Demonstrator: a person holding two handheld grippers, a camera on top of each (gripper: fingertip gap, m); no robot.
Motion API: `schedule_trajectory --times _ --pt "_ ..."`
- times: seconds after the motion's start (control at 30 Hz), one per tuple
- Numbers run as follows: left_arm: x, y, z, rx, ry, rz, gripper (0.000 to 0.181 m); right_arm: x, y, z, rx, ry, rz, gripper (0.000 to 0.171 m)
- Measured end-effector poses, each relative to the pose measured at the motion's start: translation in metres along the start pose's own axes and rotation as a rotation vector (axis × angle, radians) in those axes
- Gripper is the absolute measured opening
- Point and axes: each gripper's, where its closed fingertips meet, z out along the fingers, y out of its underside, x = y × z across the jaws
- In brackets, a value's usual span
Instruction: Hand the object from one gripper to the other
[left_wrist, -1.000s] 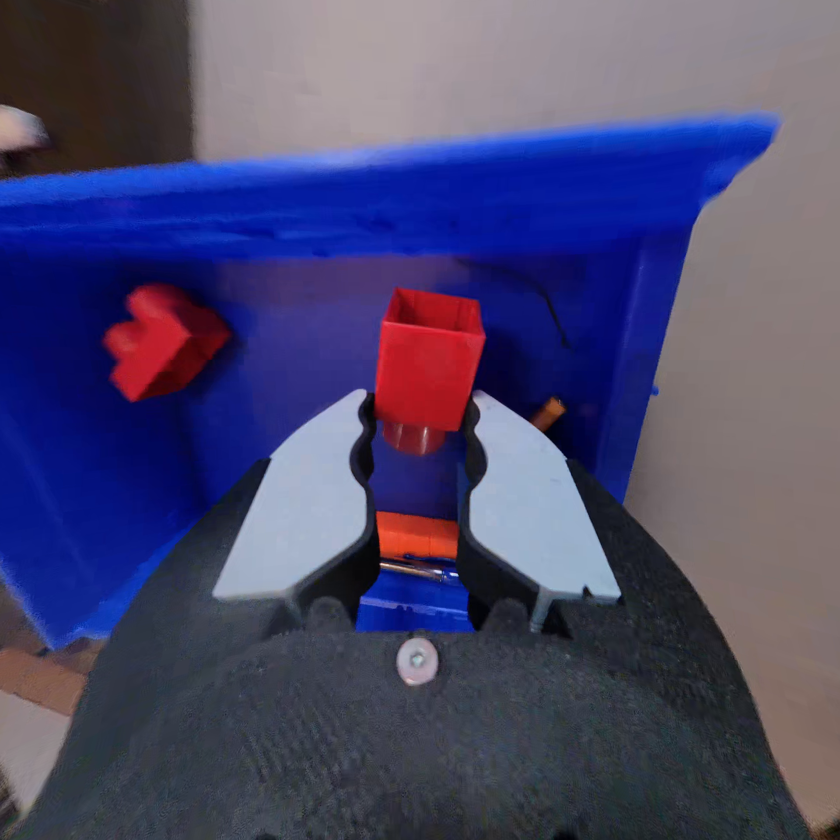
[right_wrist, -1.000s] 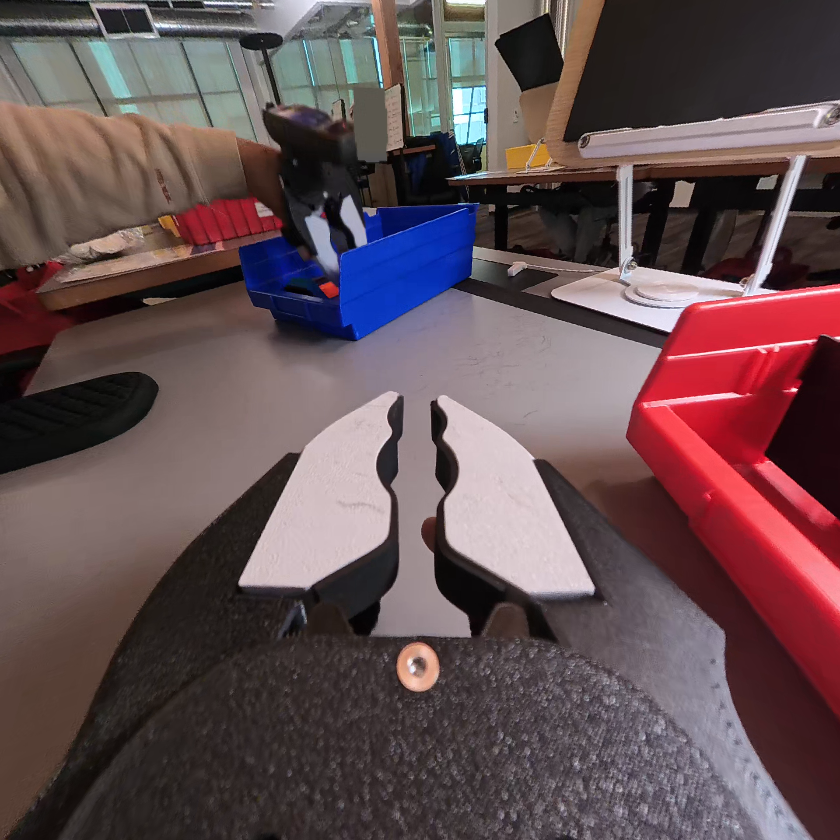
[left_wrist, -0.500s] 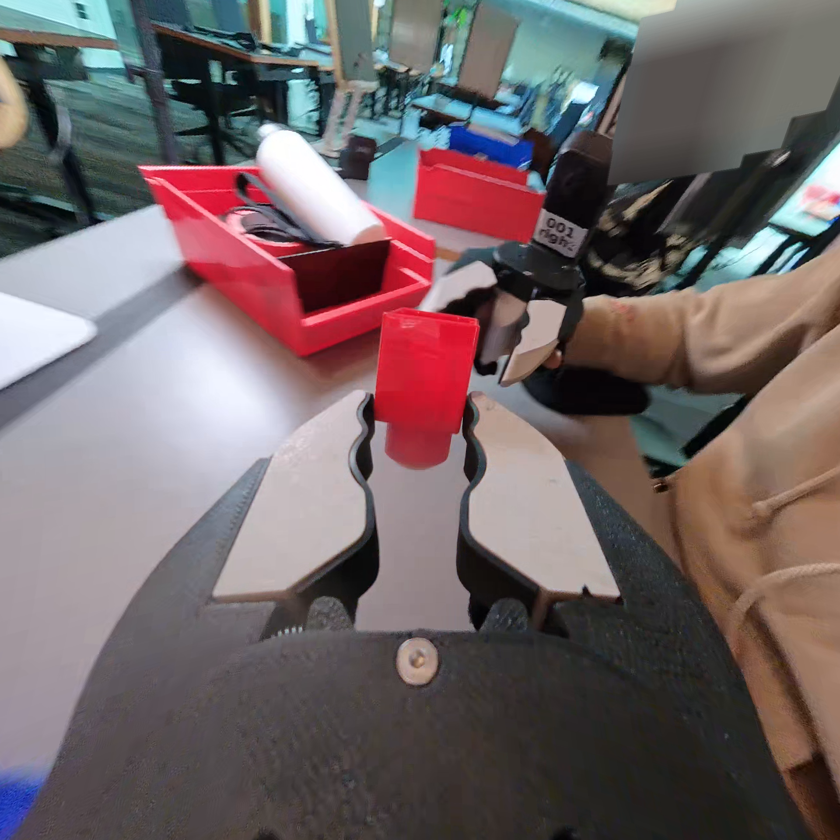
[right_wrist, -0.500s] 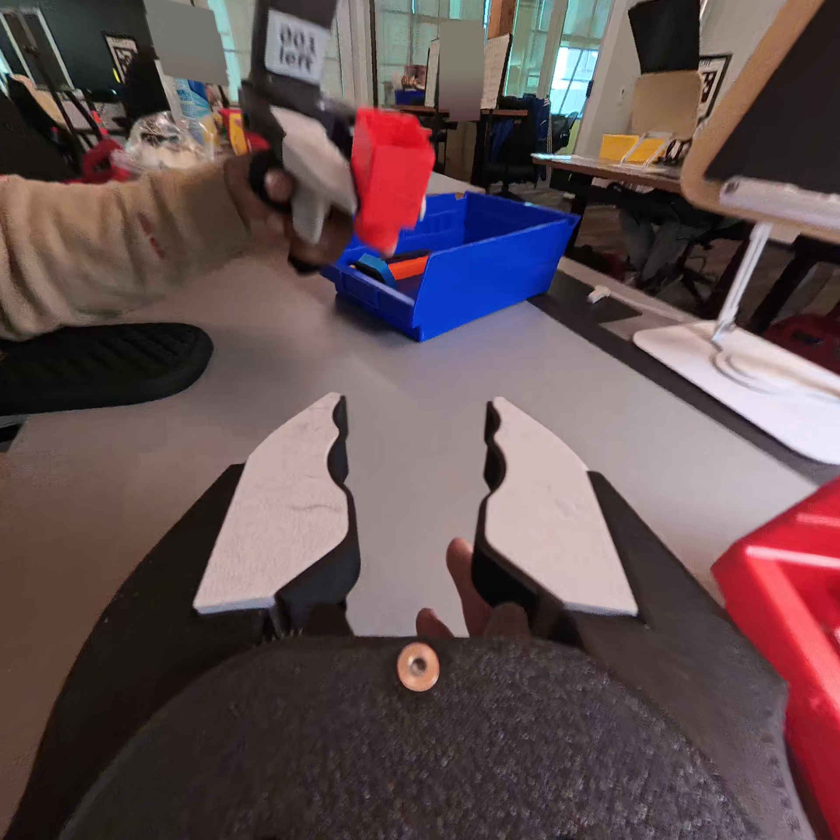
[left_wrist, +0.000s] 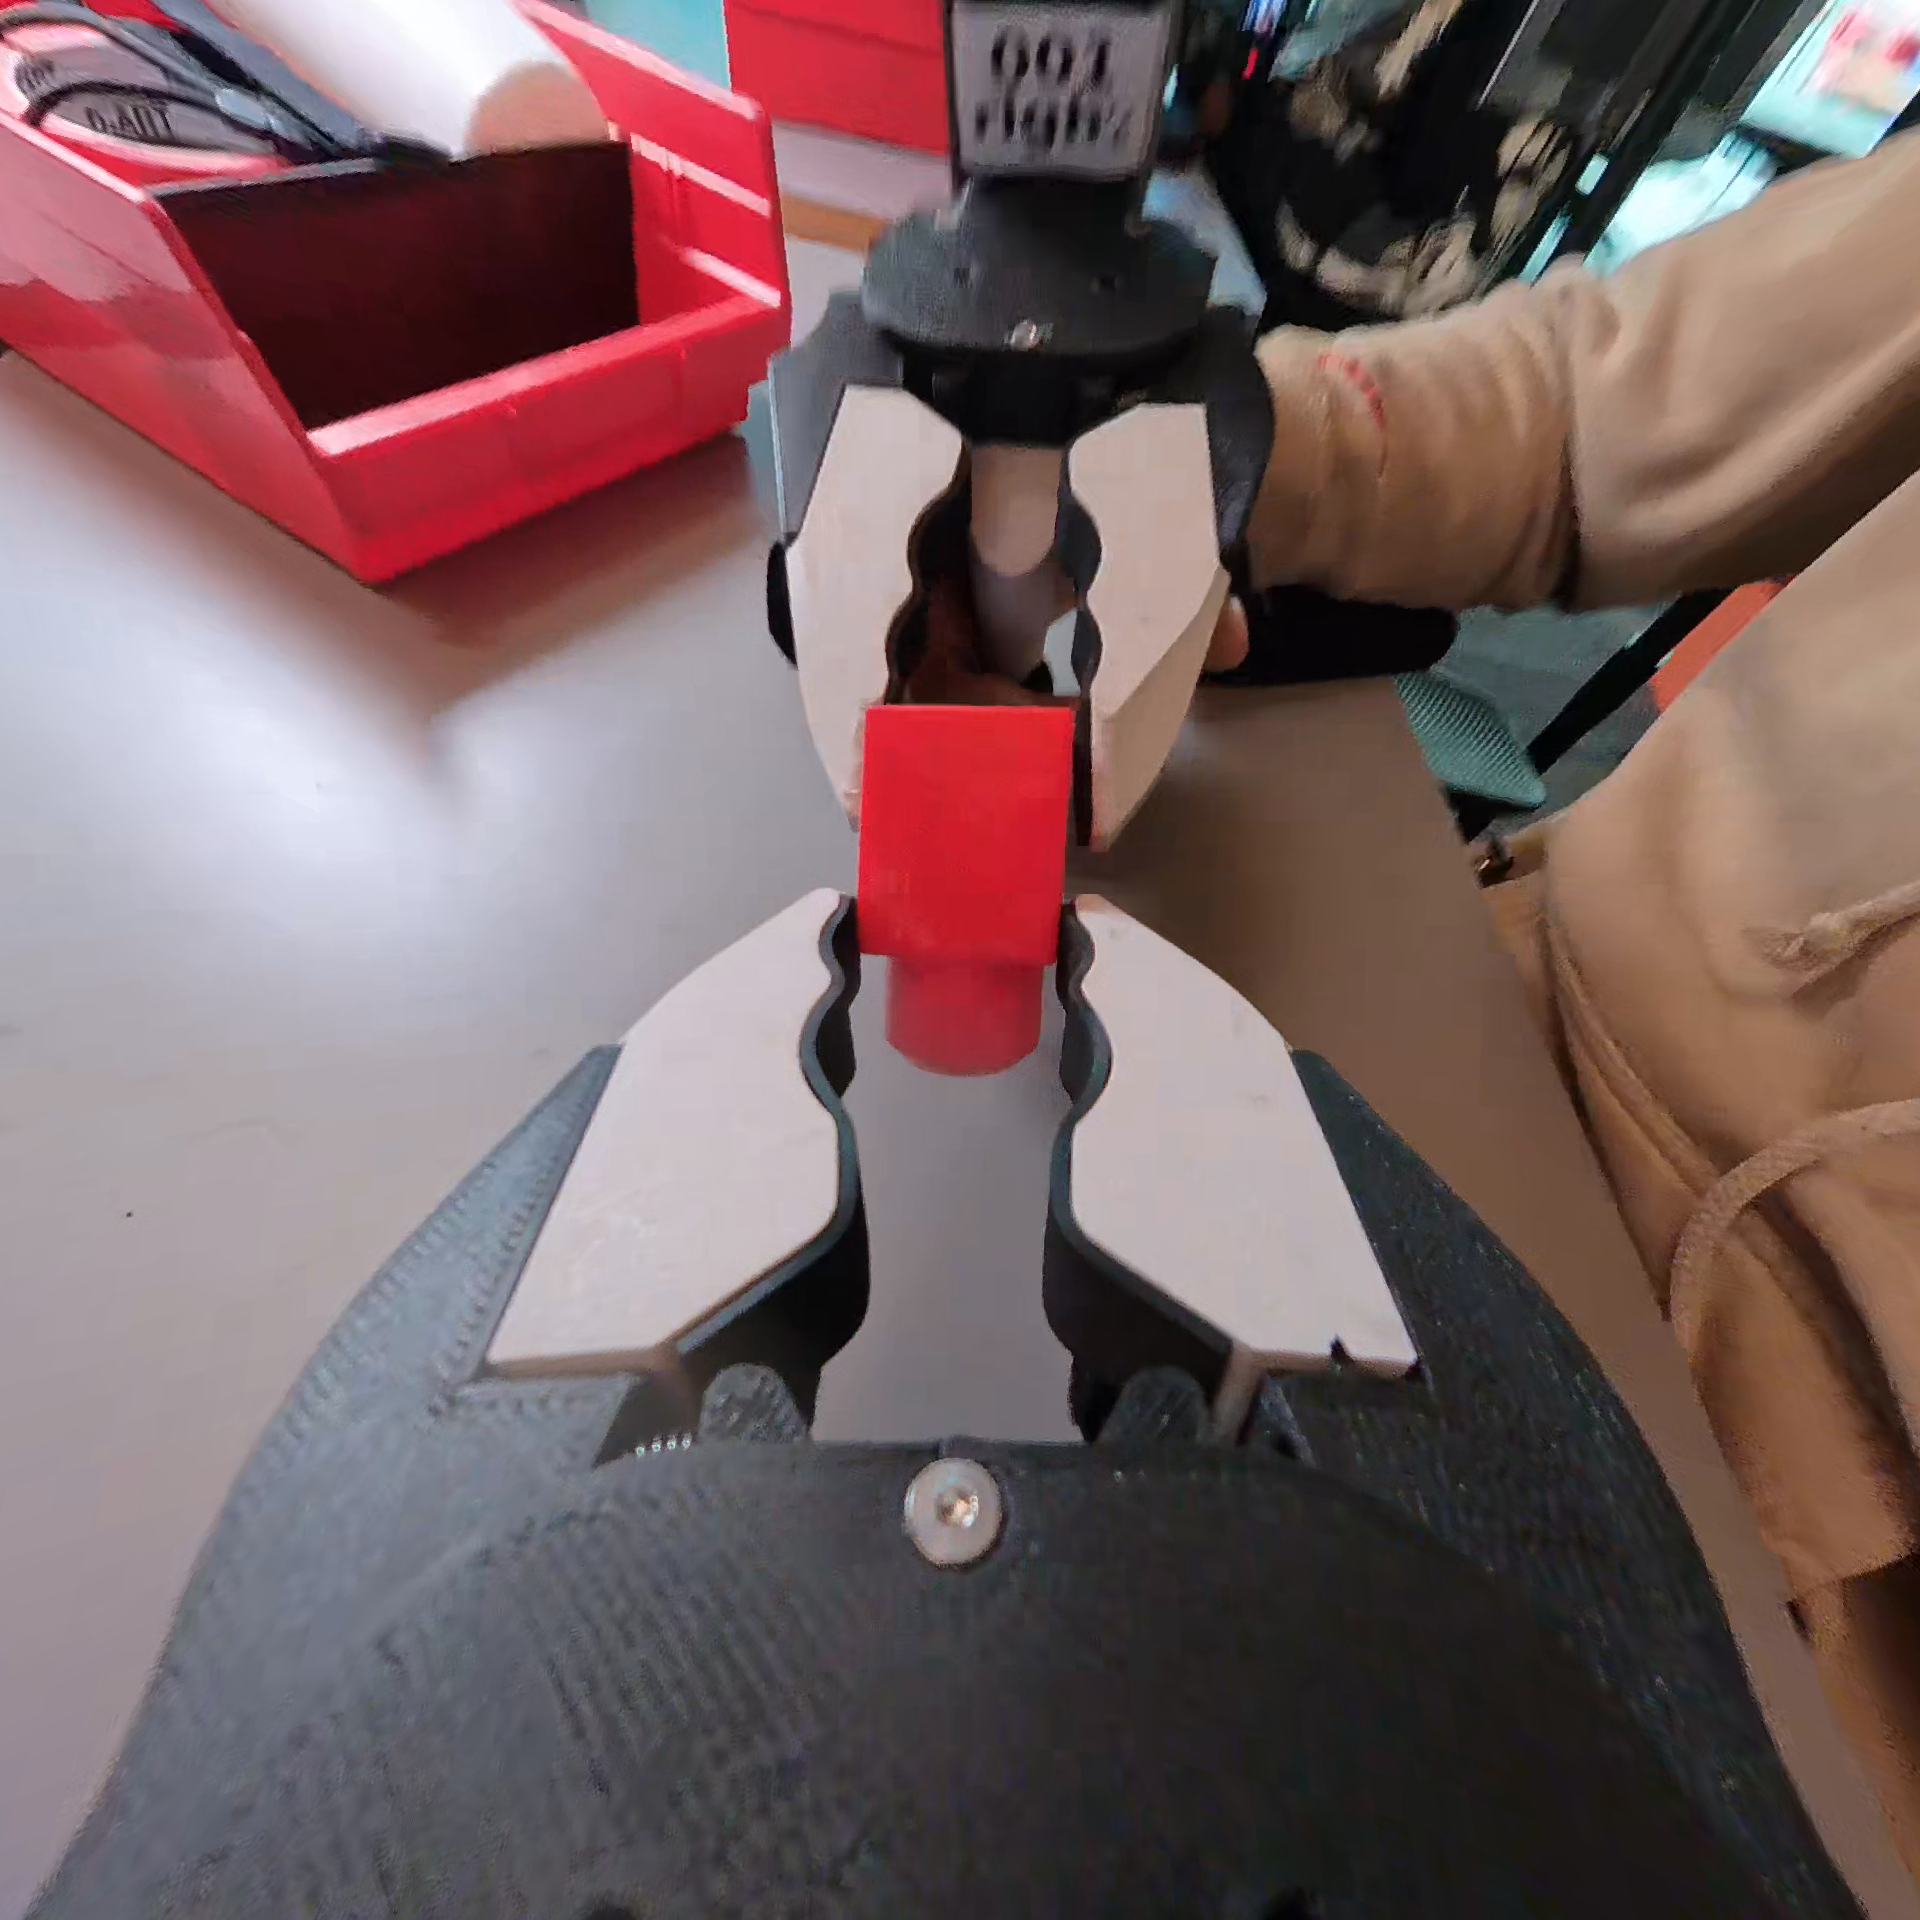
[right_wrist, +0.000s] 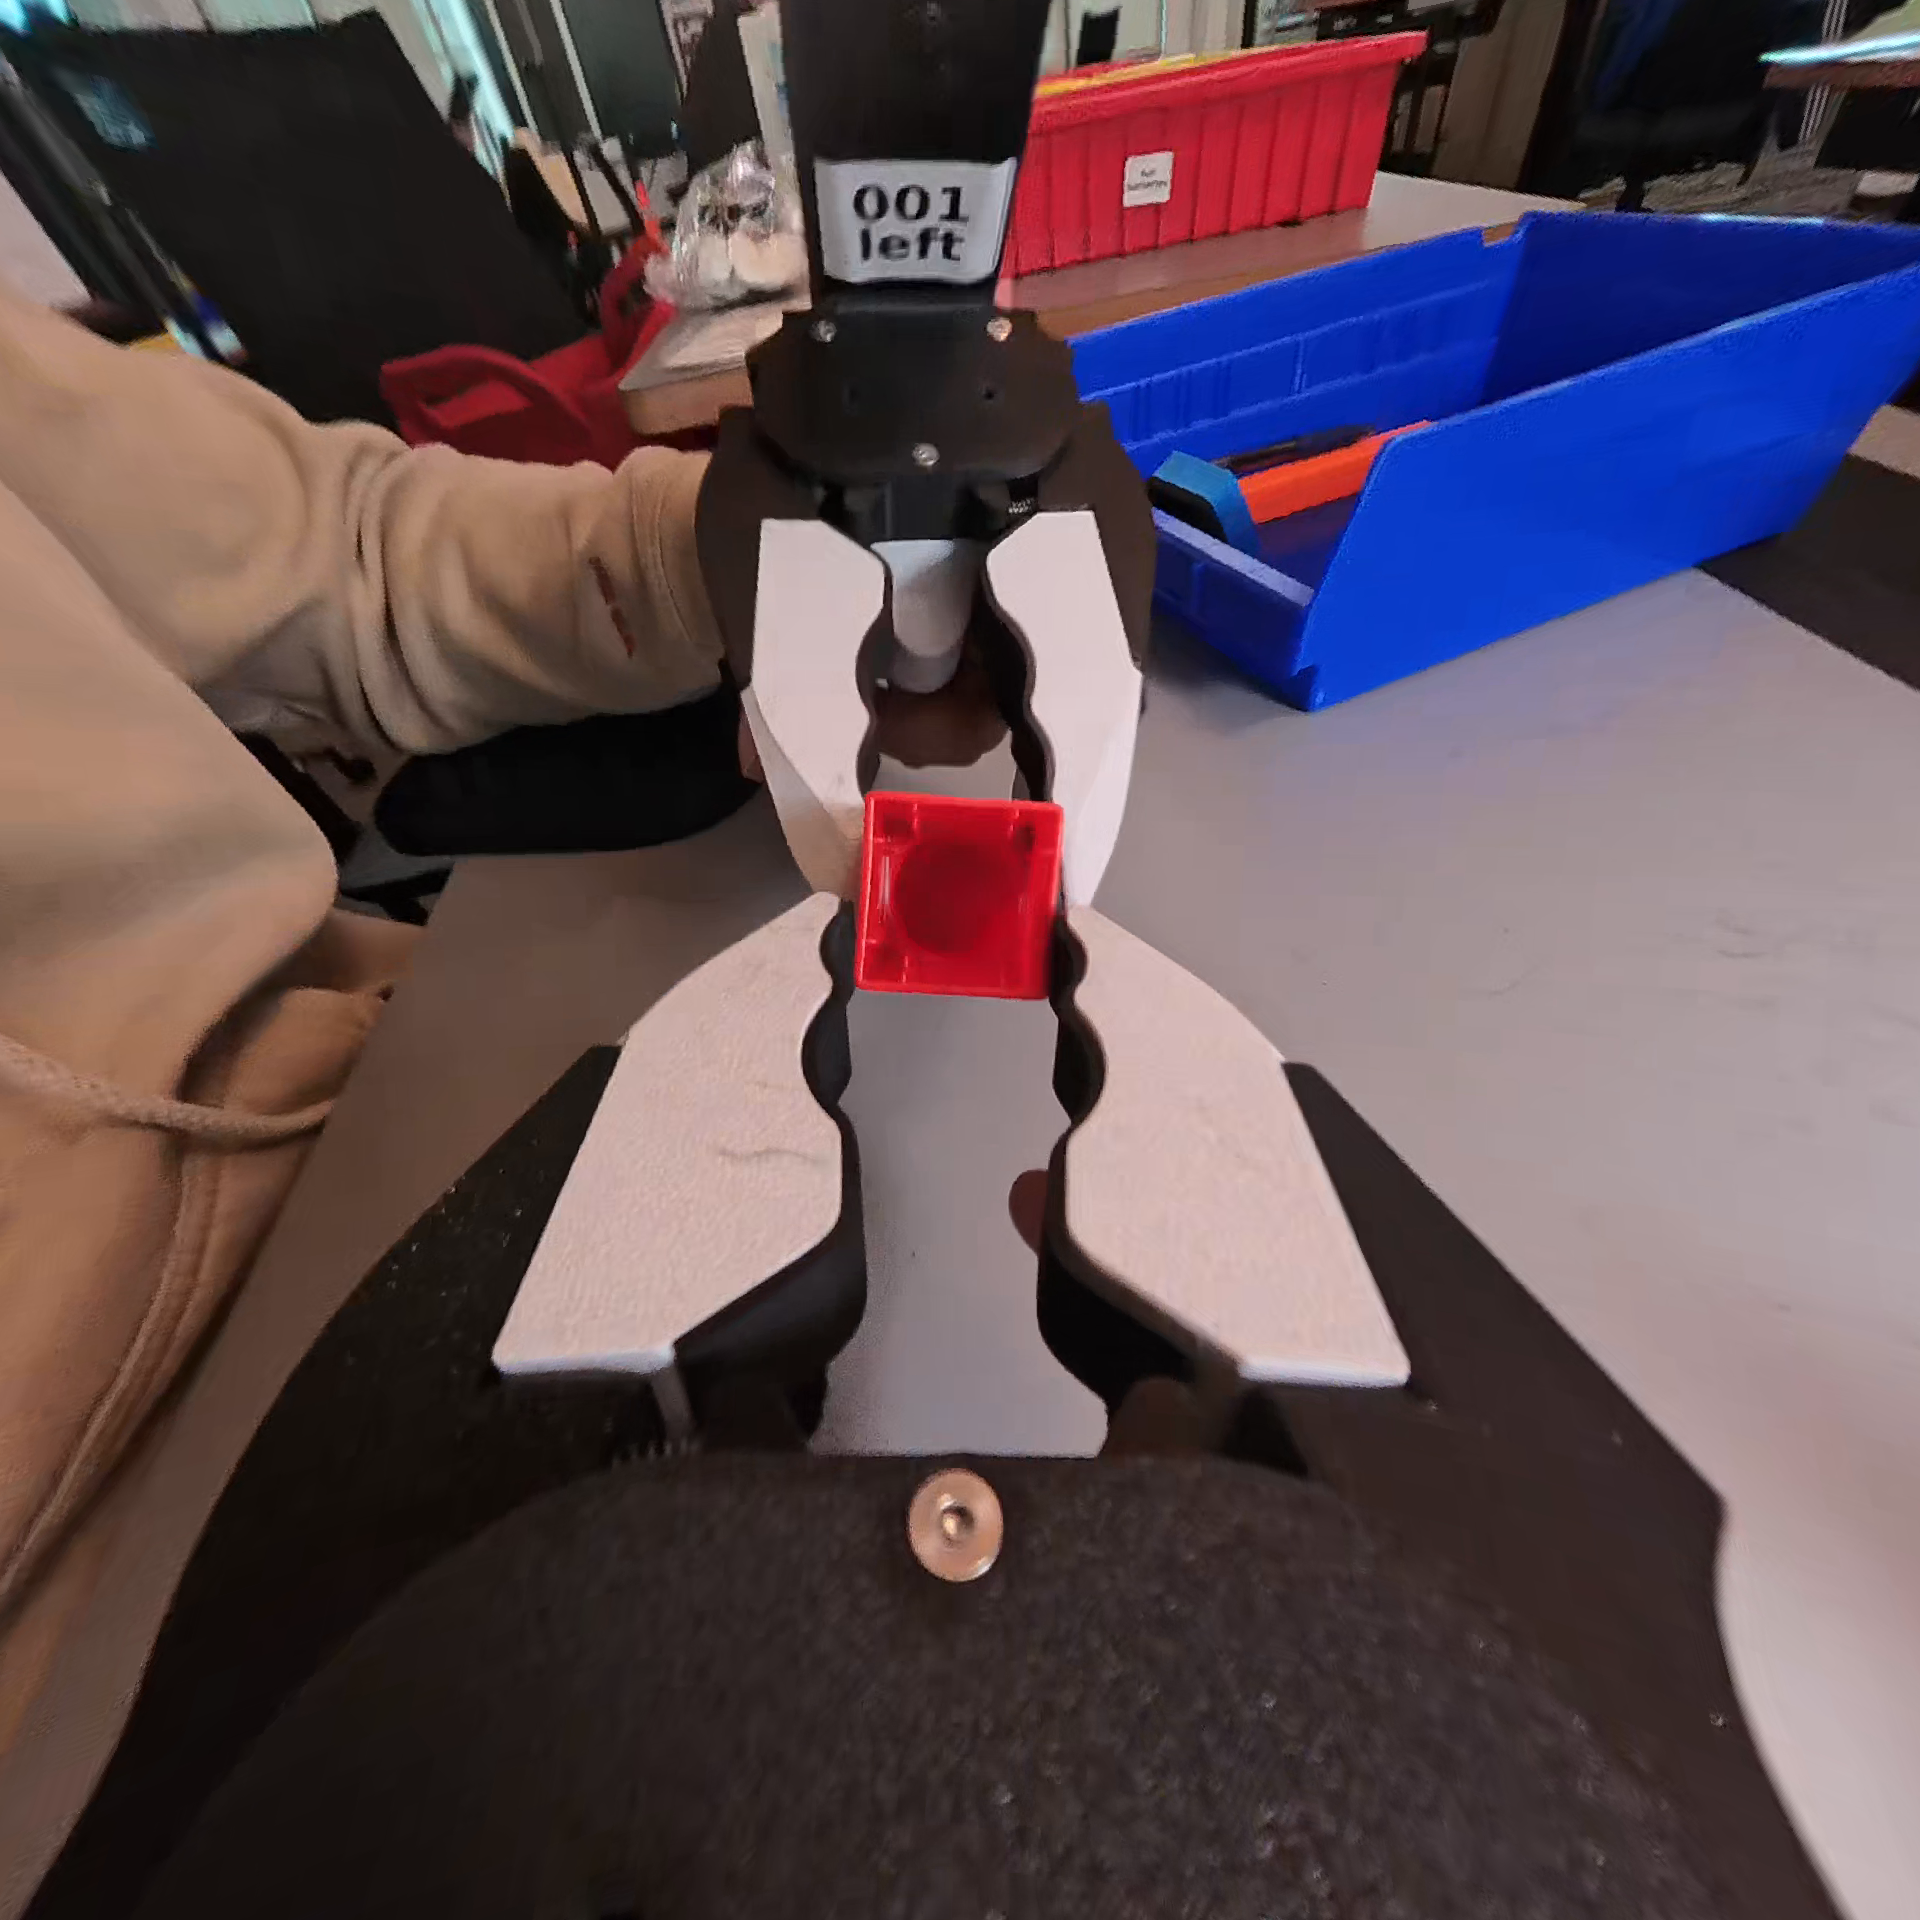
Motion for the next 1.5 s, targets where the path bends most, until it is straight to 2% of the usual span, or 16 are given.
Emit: schedule_trajectory --times 0.17,0.27,0.37,0.5,0.6,0.7,0.77,0.87,0.97,1.1,1.17,1.2,1.27,1.33,1.43,1.5 --pt "0.003 -0.018 -0.010 0.172 0.062 -0.039 0.037 0.005 -0.023 -0.014 0.250 -0.121 0.273 0.035" --pt "0.001 -0.025 -0.014 0.222 0.023 -0.008 0.033 0.012 -0.036 -0.028 0.401 -0.214 0.462 0.035" --pt "-0.001 -0.028 -0.014 0.232 -0.022 0.002 0.033 0.022 -0.046 -0.039 0.521 -0.242 0.565 0.035" --pt "-0.011 -0.041 -0.014 0.304 -0.162 0.018 0.039 0.025 -0.047 -0.041 0.557 -0.245 0.598 0.035" --pt "-0.014 -0.042 -0.009 0.282 -0.267 0.109 0.040 0.030 -0.047 -0.040 0.597 -0.232 0.644 0.035" --pt "-0.024 -0.041 -0.009 0.264 -0.407 0.202 0.029 0.036 -0.040 -0.035 0.583 -0.203 0.710 0.035" --pt "-0.030 -0.038 -0.010 0.238 -0.465 0.247 0.029 0.039 -0.033 -0.030 0.551 -0.183 0.743 0.035" --pt "-0.032 -0.034 -0.011 0.240 -0.410 0.185 0.029 0.040 -0.029 -0.027 0.507 -0.167 0.743 0.035" --pt "-0.028 -0.032 -0.010 0.274 -0.253 0.015 0.029 0.036 -0.023 -0.025 0.401 -0.137 0.635 0.038" --pt "-0.026 -0.022 -0.010 0.293 0.013 -0.321 0.028 0.035 -0.009 -0.027 0.172 0.058 0.181 0.066" --pt "-0.021 -0.016 -0.006 0.273 0.121 -0.432 0.028 0.028 0.001 -0.023 0.062 0.112 -0.043 0.073" --pt "-0.014 -0.014 -0.004 0.258 0.182 -0.465 0.028 0.024 0.004 -0.020 0.039 0.114 -0.092 0.073" --pt "-0.001 -0.013 0.002 0.231 0.267 -0.490 0.028 0.017 0.006 -0.012 0.044 0.104 -0.091 0.066" --pt "0.004 -0.013 0.005 0.224 0.278 -0.477 0.028 0.005 0.009 -0.008 0.043 0.042 -0.100 0.040" --pt "0.005 -0.030 -0.004 0.317 0.246 -0.401 0.030 0.002 -0.012 -0.016 0.156 -0.011 0.025 0.038" --pt "-0.001 -0.036 -0.010 0.344 0.113 -0.259 0.038 0.007 -0.020 -0.022 0.210 -0.054 0.195 0.038"
